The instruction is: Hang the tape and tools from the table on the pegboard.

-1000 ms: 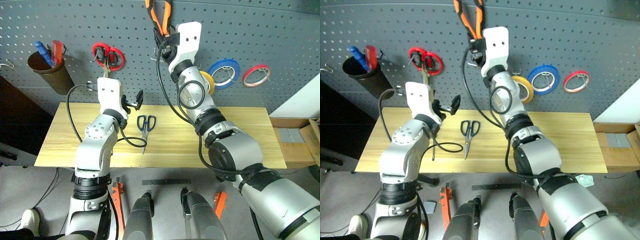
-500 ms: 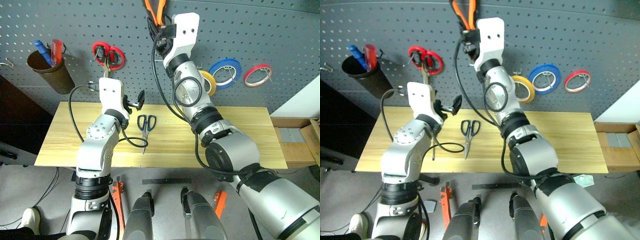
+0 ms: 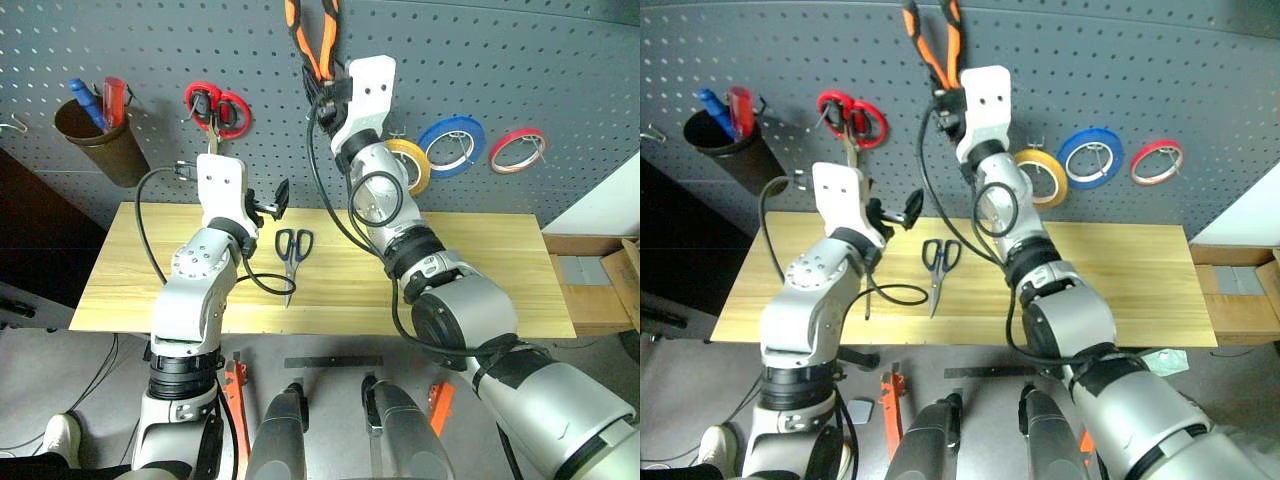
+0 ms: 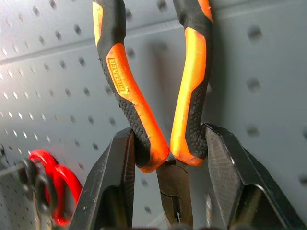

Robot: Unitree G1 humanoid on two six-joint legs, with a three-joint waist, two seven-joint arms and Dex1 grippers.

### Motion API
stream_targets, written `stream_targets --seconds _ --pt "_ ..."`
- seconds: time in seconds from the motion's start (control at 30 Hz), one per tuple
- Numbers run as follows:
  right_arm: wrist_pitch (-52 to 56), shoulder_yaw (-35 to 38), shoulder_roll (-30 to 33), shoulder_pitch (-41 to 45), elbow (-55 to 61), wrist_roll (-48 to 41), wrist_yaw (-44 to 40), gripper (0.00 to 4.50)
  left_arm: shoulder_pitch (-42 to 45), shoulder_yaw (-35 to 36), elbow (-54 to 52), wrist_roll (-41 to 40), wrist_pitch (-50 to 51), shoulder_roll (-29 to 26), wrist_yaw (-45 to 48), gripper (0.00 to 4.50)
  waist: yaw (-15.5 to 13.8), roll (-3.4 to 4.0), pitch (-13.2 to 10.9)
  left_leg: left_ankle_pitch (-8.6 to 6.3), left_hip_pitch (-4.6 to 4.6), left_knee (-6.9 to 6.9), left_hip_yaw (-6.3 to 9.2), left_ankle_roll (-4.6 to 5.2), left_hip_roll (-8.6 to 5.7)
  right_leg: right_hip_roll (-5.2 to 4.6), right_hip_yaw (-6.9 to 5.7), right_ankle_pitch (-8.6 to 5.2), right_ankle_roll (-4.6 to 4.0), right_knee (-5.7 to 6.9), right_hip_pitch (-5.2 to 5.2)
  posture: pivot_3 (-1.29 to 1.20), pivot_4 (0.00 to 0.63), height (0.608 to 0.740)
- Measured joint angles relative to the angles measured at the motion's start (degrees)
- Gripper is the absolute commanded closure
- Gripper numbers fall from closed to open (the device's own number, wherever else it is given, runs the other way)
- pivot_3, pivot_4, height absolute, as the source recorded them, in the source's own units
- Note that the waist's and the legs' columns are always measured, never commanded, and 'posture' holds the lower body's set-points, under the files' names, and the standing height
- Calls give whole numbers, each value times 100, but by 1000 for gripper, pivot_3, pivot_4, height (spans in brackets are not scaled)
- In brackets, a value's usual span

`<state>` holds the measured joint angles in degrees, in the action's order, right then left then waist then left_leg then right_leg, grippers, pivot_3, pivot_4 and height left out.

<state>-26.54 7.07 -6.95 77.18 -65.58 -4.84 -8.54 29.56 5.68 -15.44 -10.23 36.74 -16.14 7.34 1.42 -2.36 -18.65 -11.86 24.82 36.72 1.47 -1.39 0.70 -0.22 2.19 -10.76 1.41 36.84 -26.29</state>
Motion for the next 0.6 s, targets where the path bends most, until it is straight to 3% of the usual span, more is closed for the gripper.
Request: stream_targets --seconds 0.23,0.4,0.5,0.6 --pt "211 -122 -15 -164 -3 137 -42 2765 -5 4 1 2 30 0 3 0 6 0 -14 0 0 0 1 0 1 0 0 0 0 2 -1 91 336 740" --pt "222 -216 -6 -175 17 204 -54 1216 -4 3 2 3 29 1 6 0 6 0 -18 0 0 0 0 0 0 1 0 -1 2 0 -1 90 336 740" --pt "222 -222 5 -177 31 208 -77 51 -4 3 3 4 29 1 7 0 6 0 -18 0 0 0 -1 0 -1 1 1 -1 2 0 -1 85 334 740" --pt "222 -265 20 -195 56 240 -80 51 -2 3 9 4 28 1 16 0 7 0 -18 0 0 0 0 0 0 1 0 -1 2 1 -1 77 331 740"
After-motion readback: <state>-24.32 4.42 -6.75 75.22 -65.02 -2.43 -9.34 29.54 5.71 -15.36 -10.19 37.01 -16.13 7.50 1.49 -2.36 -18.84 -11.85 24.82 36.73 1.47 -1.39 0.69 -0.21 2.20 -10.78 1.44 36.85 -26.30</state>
